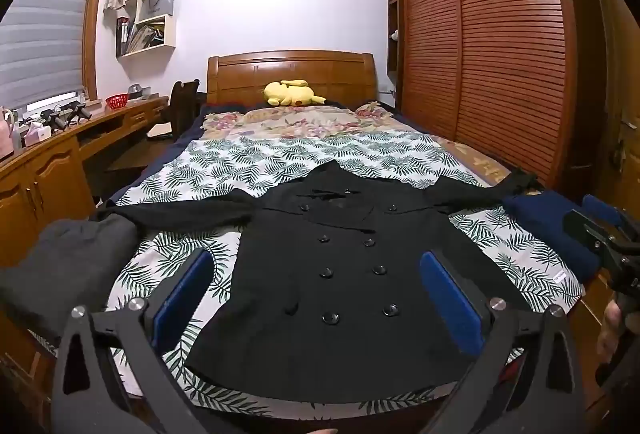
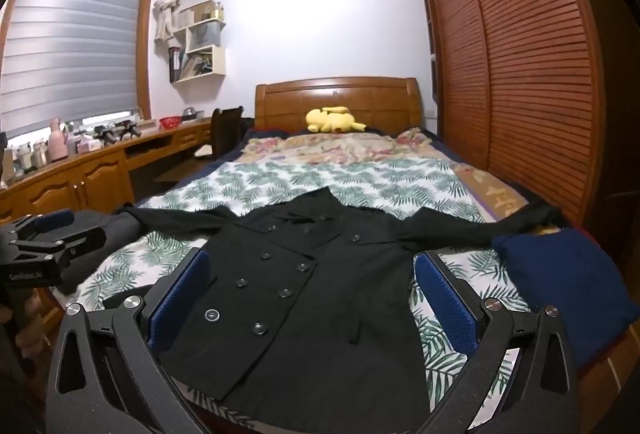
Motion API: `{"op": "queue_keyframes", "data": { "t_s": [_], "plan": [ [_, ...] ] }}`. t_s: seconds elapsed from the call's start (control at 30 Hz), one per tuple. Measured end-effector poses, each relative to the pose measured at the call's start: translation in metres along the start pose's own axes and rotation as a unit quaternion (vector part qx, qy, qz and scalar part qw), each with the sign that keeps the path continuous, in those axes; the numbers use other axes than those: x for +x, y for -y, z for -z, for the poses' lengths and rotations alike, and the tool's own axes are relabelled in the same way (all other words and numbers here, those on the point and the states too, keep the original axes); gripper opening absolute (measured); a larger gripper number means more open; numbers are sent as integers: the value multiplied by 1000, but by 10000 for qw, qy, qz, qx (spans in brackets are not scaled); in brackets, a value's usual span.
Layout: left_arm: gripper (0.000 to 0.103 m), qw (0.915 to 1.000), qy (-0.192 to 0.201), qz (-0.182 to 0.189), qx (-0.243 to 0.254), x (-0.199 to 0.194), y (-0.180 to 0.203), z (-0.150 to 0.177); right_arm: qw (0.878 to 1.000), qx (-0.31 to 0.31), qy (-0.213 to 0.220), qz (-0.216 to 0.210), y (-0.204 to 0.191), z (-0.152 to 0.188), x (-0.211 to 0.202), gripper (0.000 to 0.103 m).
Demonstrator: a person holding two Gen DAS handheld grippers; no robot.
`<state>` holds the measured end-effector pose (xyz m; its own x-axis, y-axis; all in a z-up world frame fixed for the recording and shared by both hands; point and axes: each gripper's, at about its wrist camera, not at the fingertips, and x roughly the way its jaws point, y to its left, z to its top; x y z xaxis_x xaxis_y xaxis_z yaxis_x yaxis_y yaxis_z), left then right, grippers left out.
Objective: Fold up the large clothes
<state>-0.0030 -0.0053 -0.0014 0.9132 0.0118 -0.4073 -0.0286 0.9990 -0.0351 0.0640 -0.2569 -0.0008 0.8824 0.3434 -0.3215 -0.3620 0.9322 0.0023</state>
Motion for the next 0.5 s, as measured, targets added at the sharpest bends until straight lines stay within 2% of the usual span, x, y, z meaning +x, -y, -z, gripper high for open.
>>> {"op": "queue_keyframes", "data": {
  "t_s": [0.5],
  "plan": [
    [103, 10000, 29, -21, -14, -6, -2, -1, 10000, 59, 10, -58, -1, -4, 0, 103]
  ]
}}
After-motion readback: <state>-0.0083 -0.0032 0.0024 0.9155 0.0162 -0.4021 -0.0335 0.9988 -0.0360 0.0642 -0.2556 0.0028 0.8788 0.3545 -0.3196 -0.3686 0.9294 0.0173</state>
